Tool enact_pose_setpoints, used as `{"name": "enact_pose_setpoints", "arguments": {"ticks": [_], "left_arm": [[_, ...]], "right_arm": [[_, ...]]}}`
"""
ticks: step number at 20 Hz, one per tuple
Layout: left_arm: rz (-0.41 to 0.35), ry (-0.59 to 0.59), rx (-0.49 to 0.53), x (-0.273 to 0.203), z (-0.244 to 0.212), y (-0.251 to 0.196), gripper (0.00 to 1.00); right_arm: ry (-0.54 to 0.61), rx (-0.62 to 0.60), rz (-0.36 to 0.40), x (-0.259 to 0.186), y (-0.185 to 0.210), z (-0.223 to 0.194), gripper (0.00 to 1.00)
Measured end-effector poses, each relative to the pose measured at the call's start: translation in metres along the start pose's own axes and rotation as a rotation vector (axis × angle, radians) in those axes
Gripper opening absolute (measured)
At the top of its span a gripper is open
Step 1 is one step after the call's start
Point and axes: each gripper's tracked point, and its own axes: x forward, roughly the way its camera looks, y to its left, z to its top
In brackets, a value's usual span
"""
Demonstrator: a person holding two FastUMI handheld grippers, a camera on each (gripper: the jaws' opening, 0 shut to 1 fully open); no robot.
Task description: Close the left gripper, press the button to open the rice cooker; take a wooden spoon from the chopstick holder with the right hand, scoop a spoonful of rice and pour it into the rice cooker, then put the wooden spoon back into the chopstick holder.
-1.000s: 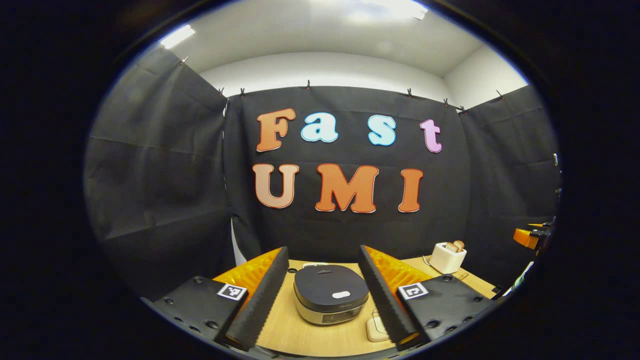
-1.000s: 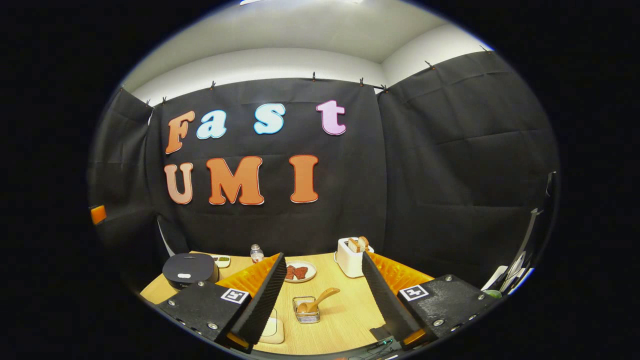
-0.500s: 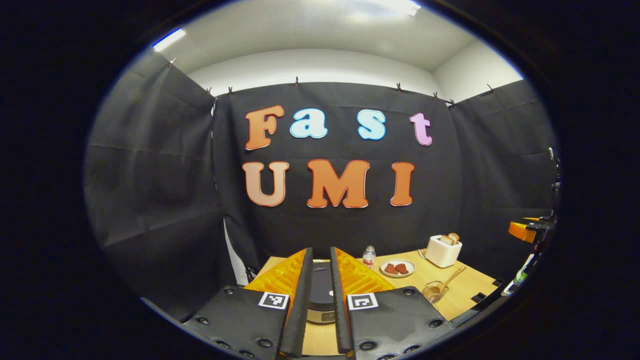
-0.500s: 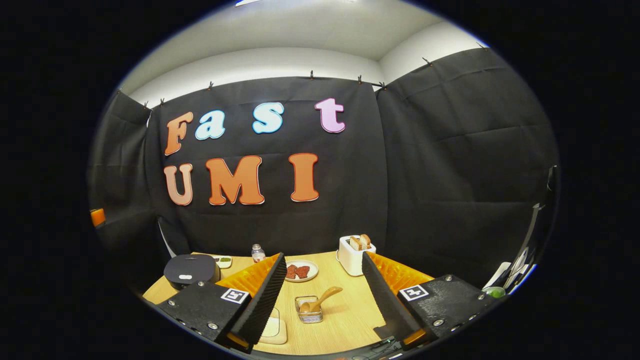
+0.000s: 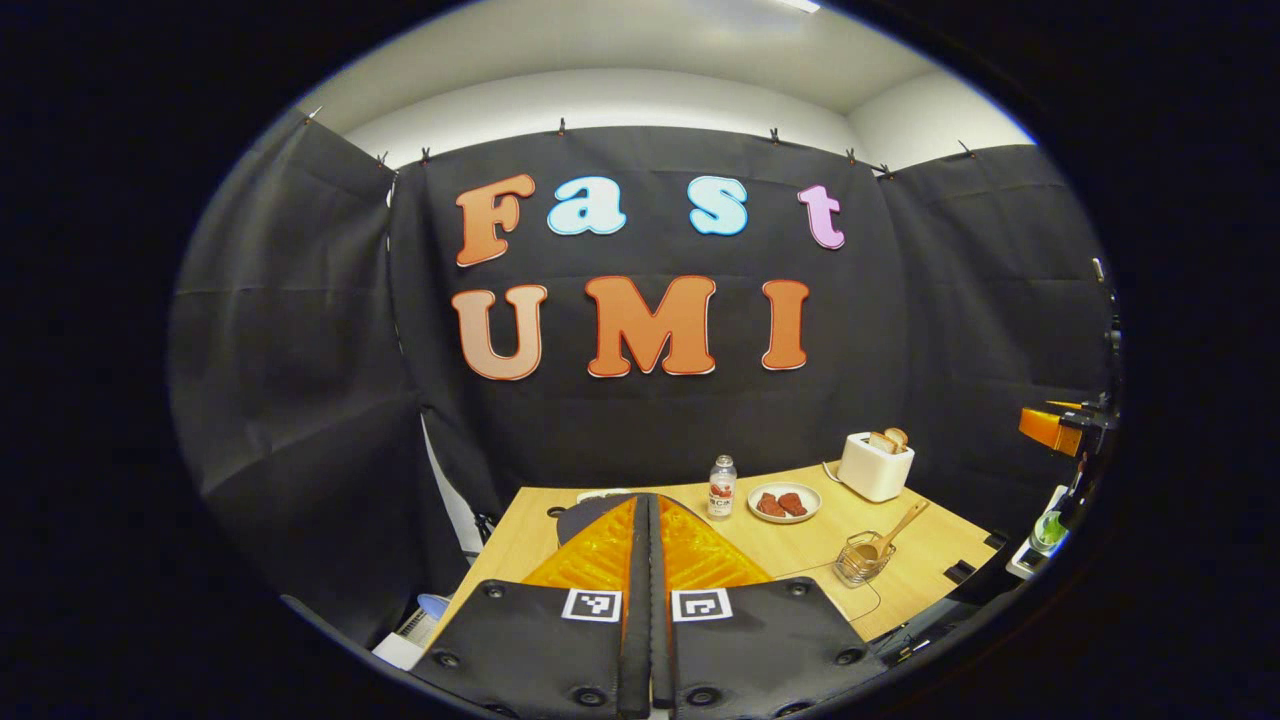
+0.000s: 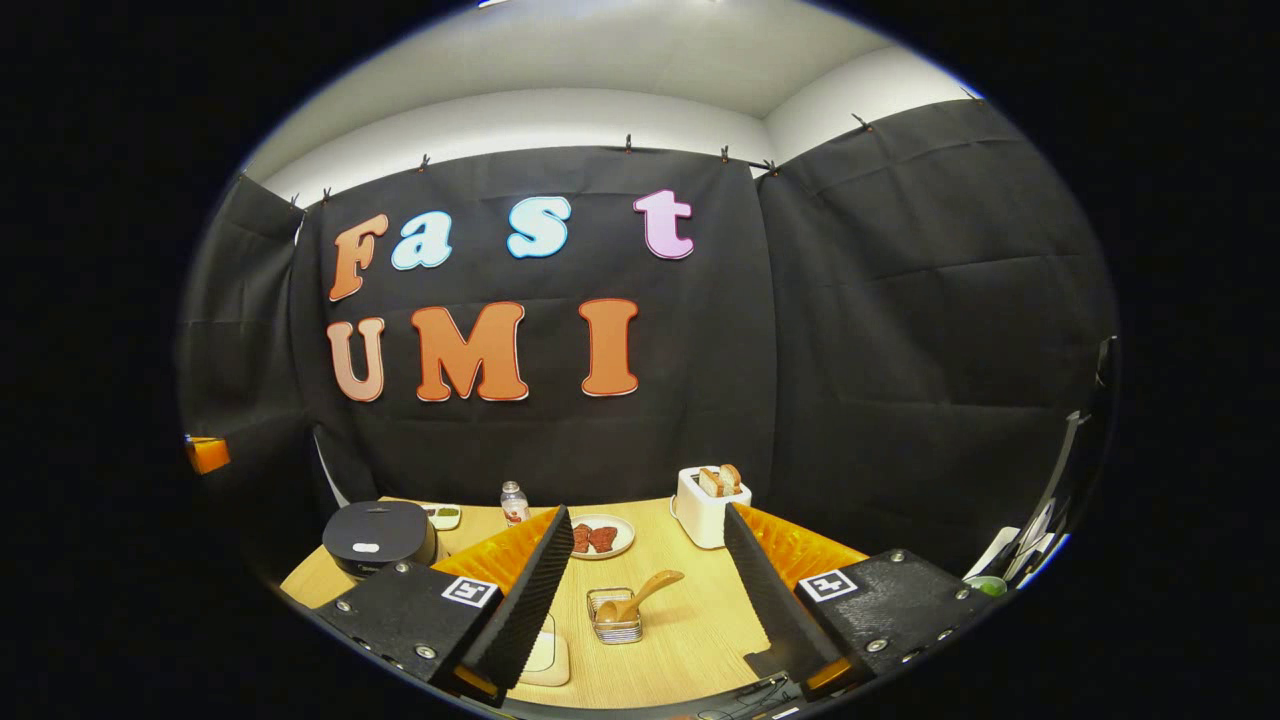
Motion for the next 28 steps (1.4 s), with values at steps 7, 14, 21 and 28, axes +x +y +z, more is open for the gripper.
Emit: {"name": "enact_pose_setpoints", "arguments": {"ticks": [7, 14, 21, 28], "left_arm": [[-0.099, 0.134, -0.046, 0.088, -0.045, -0.021, 0.05], [-0.113, 0.285, -0.101, 0.172, -0.118, -0.018, 0.05], [-0.072, 0.428, -0.053, 0.205, -0.191, -0.017, 0.05], [-0.066, 0.48, -0.055, 0.202, -0.203, -0.015, 0.06]], "right_arm": [[0.028, -0.016, -0.027, 0.004, -0.009, -0.011, 0.94], [0.071, -0.007, -0.068, 0.01, -0.024, -0.022, 0.94], [0.1, 0.006, -0.089, 0.013, -0.035, -0.031, 0.94], [0.125, 0.022, -0.093, 0.014, -0.04, -0.04, 0.94]]}}
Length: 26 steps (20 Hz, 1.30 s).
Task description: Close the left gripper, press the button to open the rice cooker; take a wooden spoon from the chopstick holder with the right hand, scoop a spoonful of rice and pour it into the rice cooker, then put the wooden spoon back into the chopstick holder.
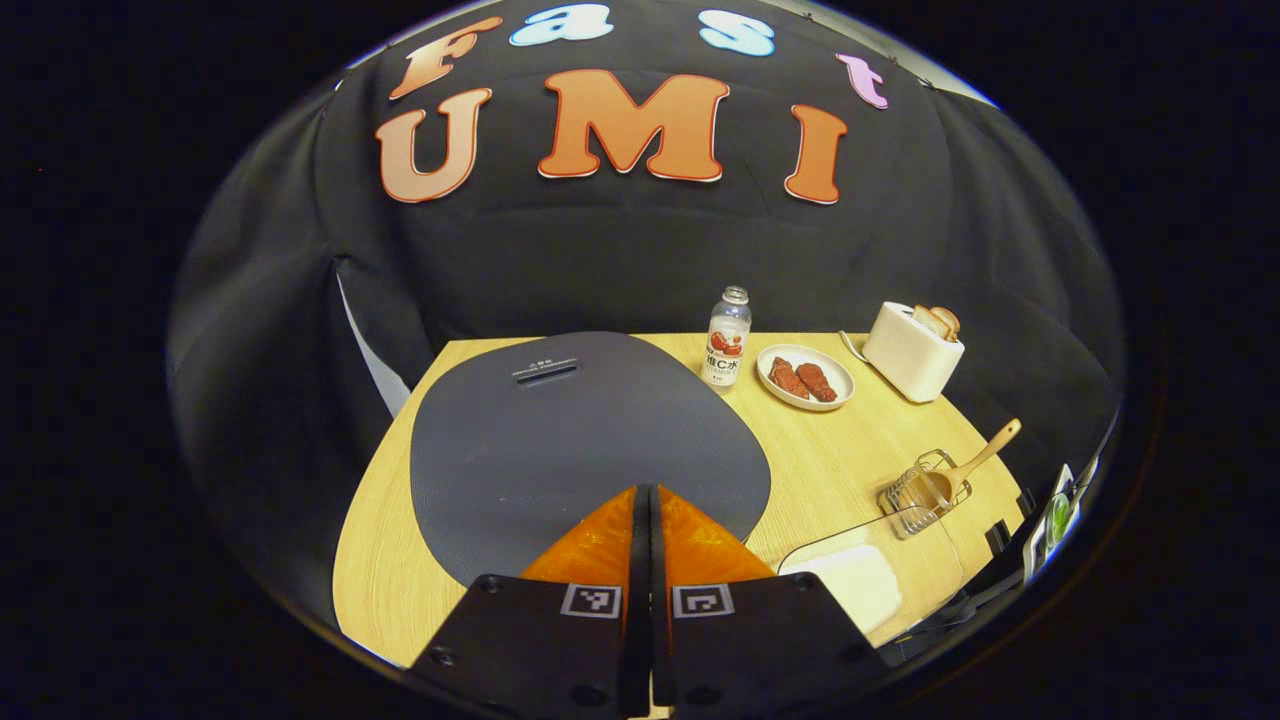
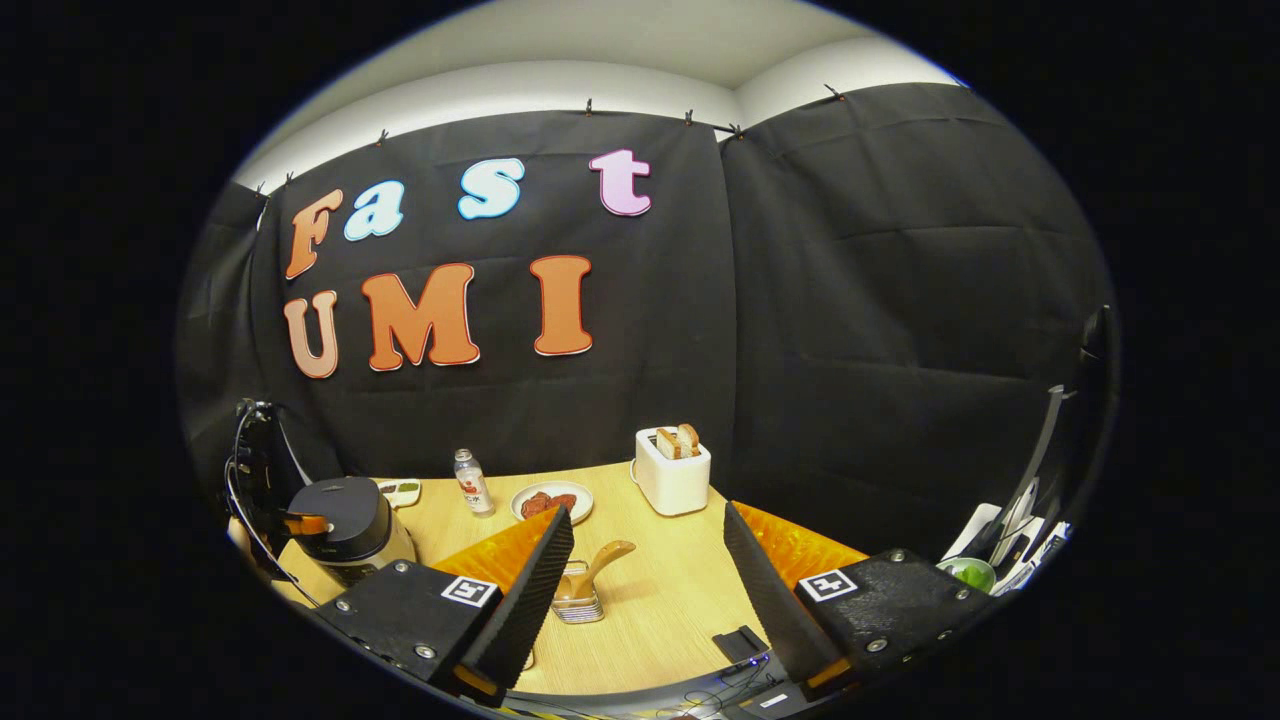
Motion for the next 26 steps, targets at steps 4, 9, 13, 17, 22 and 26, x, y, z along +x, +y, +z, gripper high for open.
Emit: {"name": "enact_pose_setpoints", "arguments": {"ticks": [4, 9, 13, 17, 22, 26], "left_arm": [[-0.039, 0.017, -0.036, -0.001, -0.004, 0.002, 0.06], [0.01, -0.043, -0.019, -0.017, 0.027, 0.007, 0.07], [0.116, -0.353, 0.005, -0.088, 0.127, 0.034, 0.05], [0.097, -0.514, -0.098, -0.166, 0.157, 0.049, 0.05], [0.176, -0.566, -0.053, -0.22, 0.157, 0.088, 0.07], [0.225, -0.596, -0.039, -0.251, 0.15, 0.109, 0.05]], "right_arm": [[0.011, 0.002, 0.015, -0.001, 0.007, -0.003, 0.94], [0.002, -0.008, 0.018, -0.008, 0.011, -0.004, 0.94], [-0.04, -0.013, 0.008, -0.013, 0.015, 0.005, 0.94], [-0.044, 0.007, 0.0, -0.015, 0.018, -0.001, 0.94], [-0.052, -0.038, -0.022, -0.015, 0.021, -0.003, 0.94], [-0.081, -0.039, -0.035, -0.014, 0.022, -0.003, 0.94]]}}
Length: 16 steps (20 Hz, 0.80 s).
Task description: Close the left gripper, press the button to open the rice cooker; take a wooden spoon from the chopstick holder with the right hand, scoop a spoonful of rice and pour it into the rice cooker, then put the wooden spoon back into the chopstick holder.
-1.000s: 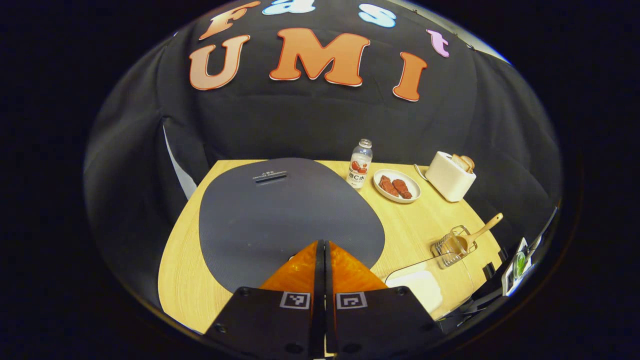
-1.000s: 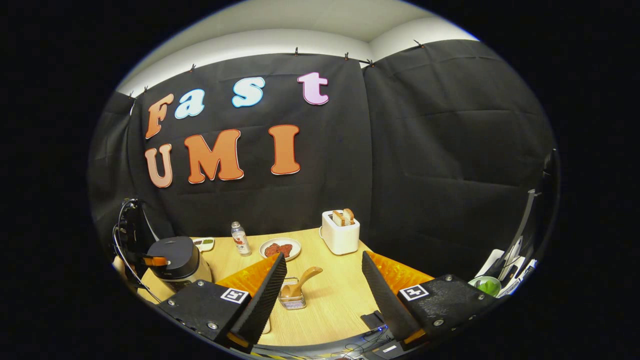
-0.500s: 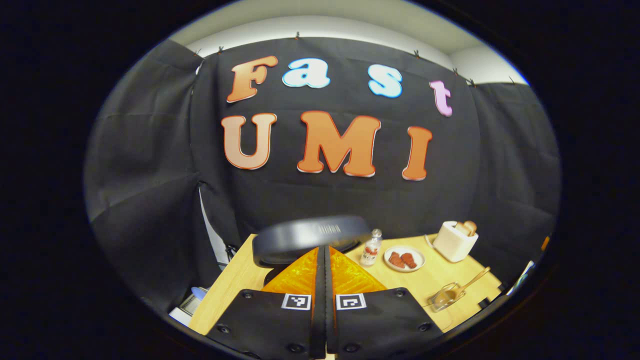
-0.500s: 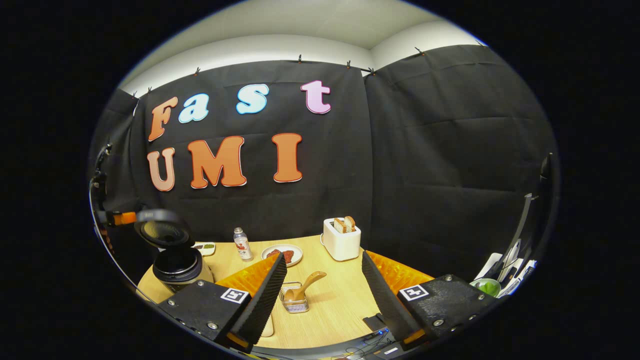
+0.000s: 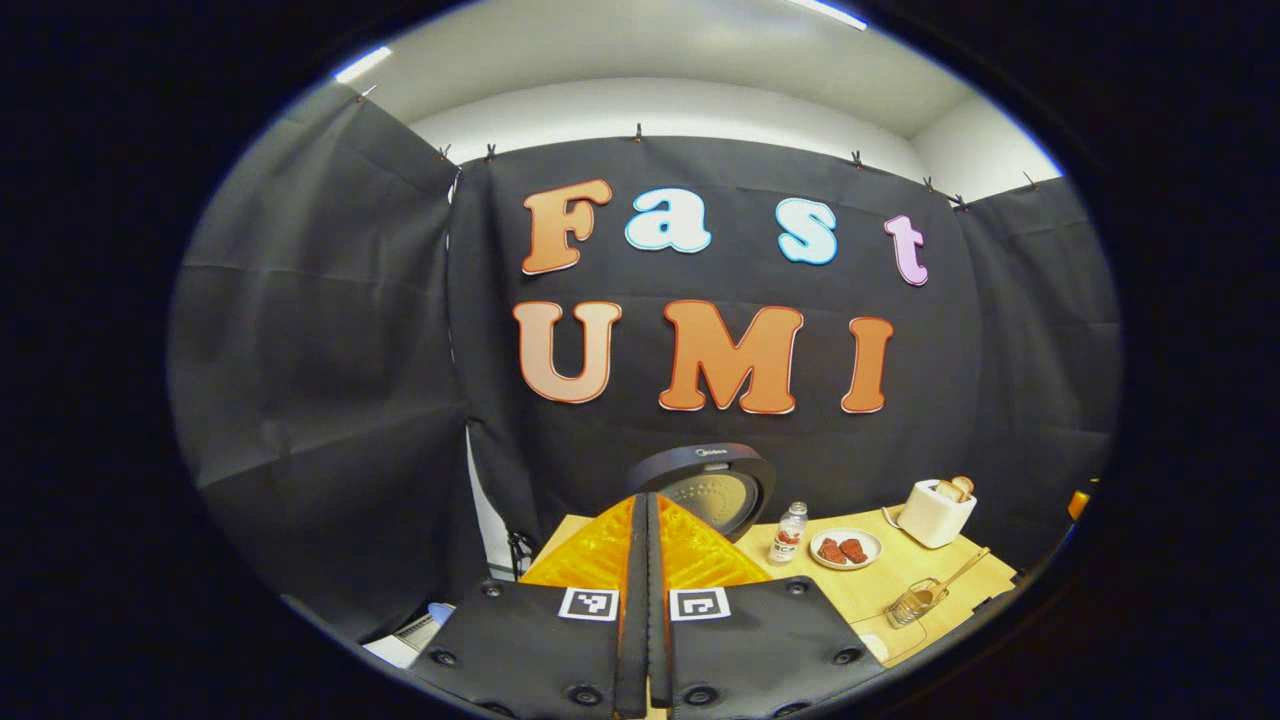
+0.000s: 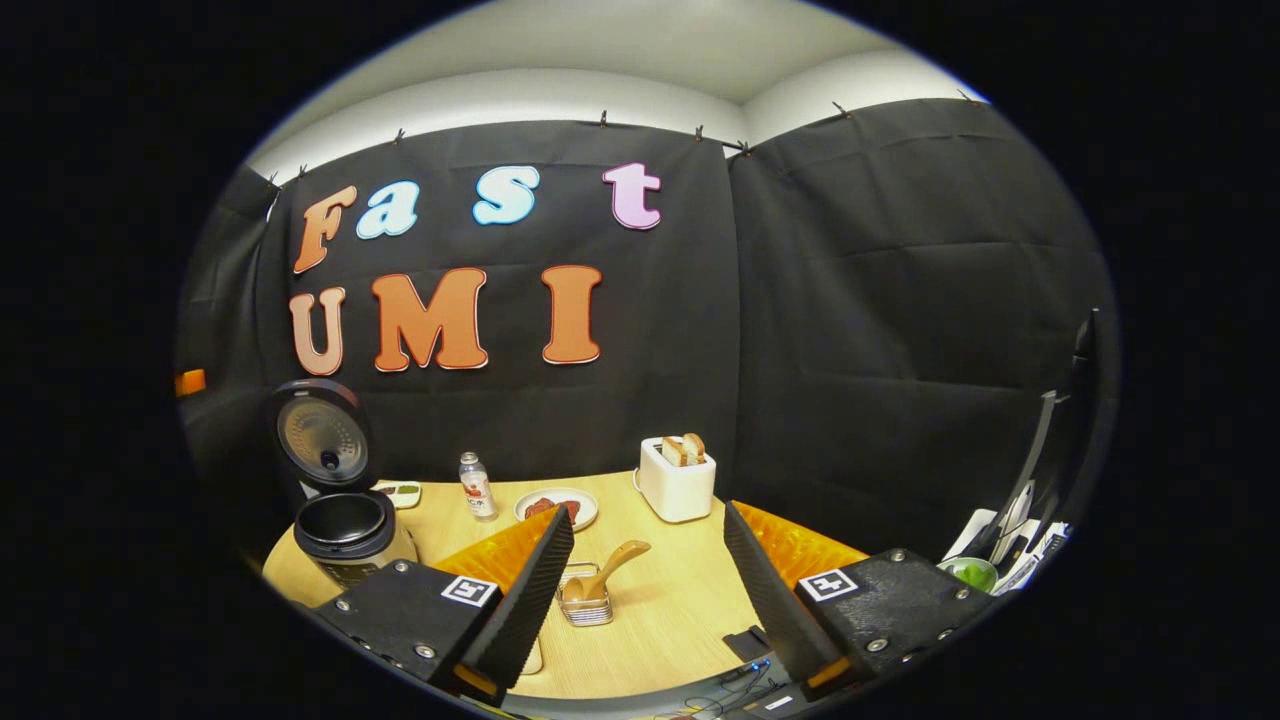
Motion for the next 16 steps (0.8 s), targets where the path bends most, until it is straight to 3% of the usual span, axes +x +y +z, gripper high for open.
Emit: {"name": "enact_pose_setpoints", "arguments": {"ticks": [2, 3, 6, 9, 13, 14, 16], "left_arm": [[0.006, -0.002, -0.02, -0.011, 0.005, 0.002, 0.02], [0.012, -0.014, -0.03, -0.014, 0.006, 0.005, 0.09], [0.038, -0.039, -0.022, -0.024, 0.011, 0.006, 0.48], [0.06, -0.037, -0.018, -0.031, 0.012, 0.001, 0.43], [0.118, -0.04, -0.039, -0.04, 0.014, -0.002, 0.72], [0.136, -0.042, -0.041, -0.041, 0.017, -0.004, 0.72], [0.171, -0.042, -0.026, -0.047, 0.015, -0.005, 0.9]], "right_arm": [[0.002, -0.001, 0.002, 0.005, 0.002, -0.007, 0.94], [0.012, 0.01, 0.011, 0.008, 0.005, -0.012, 0.94], [0.047, 0.075, 0.038, 0.029, 0.009, -0.031, 0.94], [0.121, 0.145, 0.05, 0.065, 0.008, -0.064, 0.94], [0.225, 0.212, 0.076, 0.112, 0.012, -0.109, 0.93], [0.247, 0.23, 0.093, 0.121, 0.014, -0.119, 0.93], [0.289, 0.265, 0.13, 0.138, 0.021, -0.135, 0.9]]}}
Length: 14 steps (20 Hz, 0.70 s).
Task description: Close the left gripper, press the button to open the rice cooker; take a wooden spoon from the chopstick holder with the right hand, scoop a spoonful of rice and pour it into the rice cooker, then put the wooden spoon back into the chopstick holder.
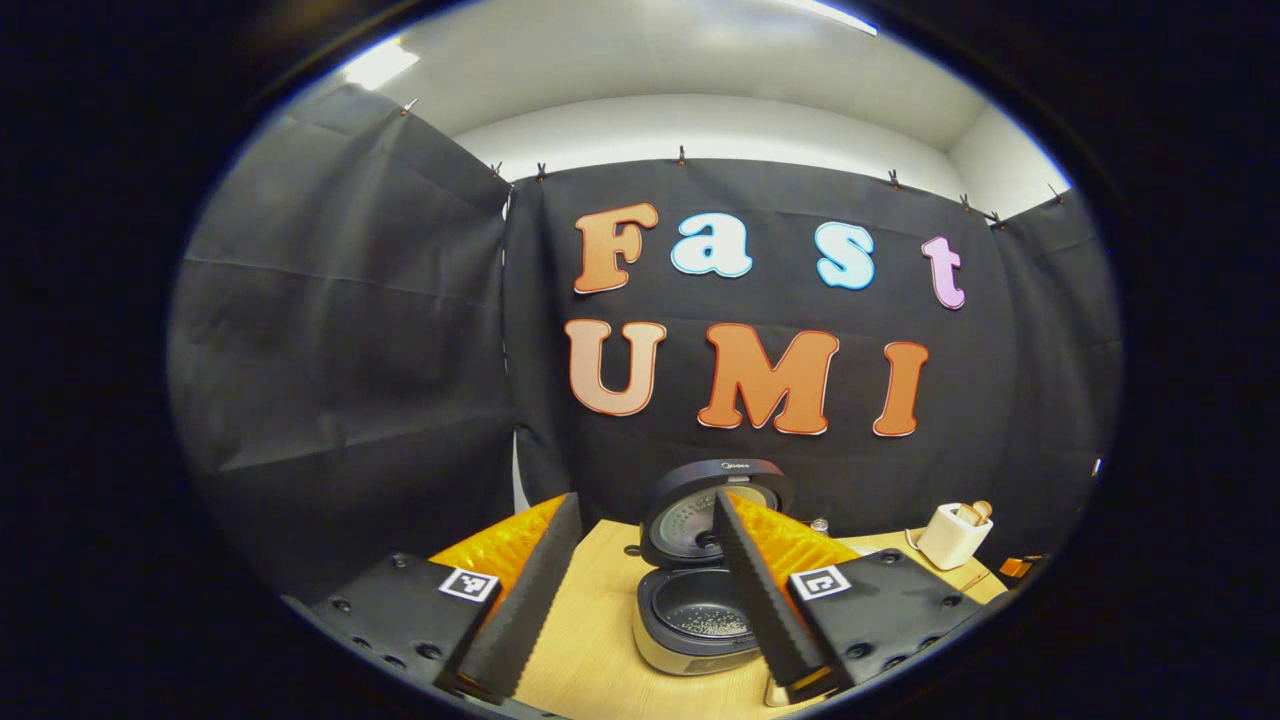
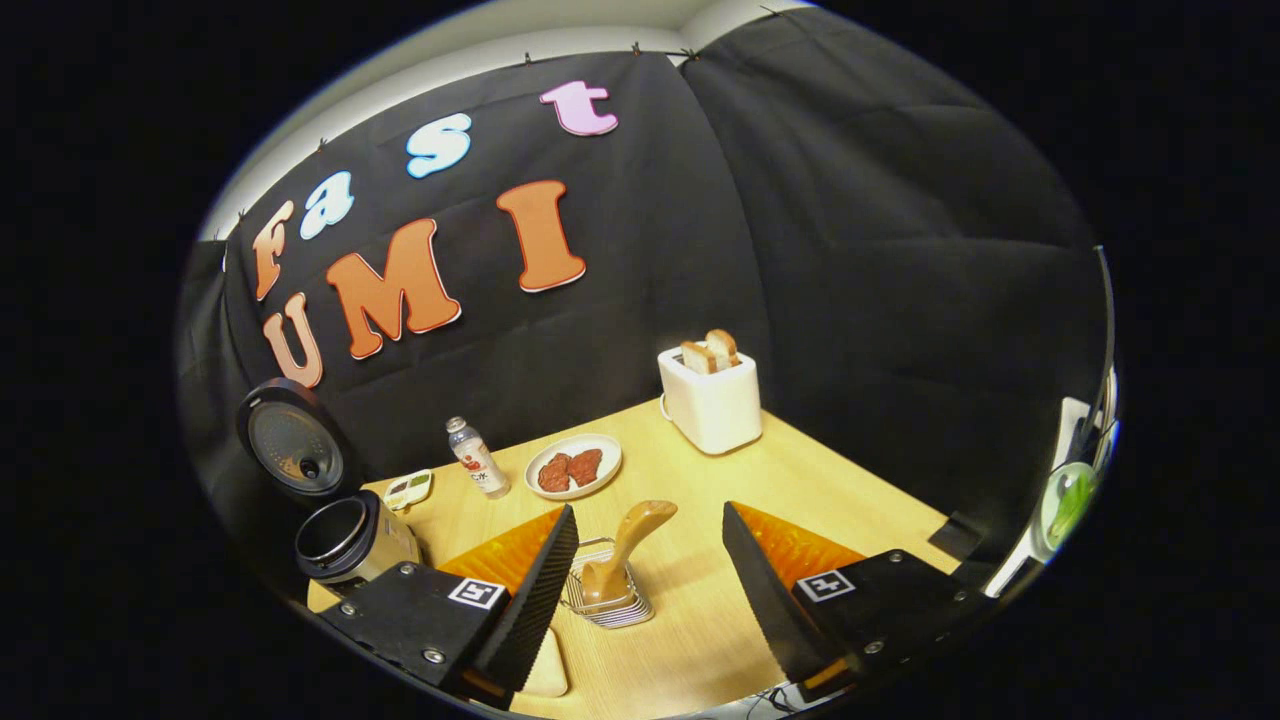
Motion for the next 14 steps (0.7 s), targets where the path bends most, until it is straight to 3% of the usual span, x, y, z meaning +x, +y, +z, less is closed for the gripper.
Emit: {"name": "enact_pose_setpoints", "arguments": {"ticks": [1, 6, 9, 14], "left_arm": [[0.025, -0.007, 0.015, -0.003, 0.0, 0.001, 0.99], [0.166, -0.057, 0.06, -0.013, 0.012, 0.016, 0.99], [0.228, -0.032, 0.074, -0.014, 0.002, 0.022, 1.0], [0.246, 0.0, 0.033, -0.026, -0.006, 0.019, 1.0]], "right_arm": [[0.016, 0.01, 0.01, 0.01, 0.001, -0.006, 0.87], [0.111, 0.081, 0.029, 0.052, -0.002, -0.035, 0.83], [0.137, 0.124, 0.053, 0.067, 0.008, -0.042, 0.7], [0.16, 0.248, 0.118, 0.068, 0.017, -0.046, 0.5]]}}
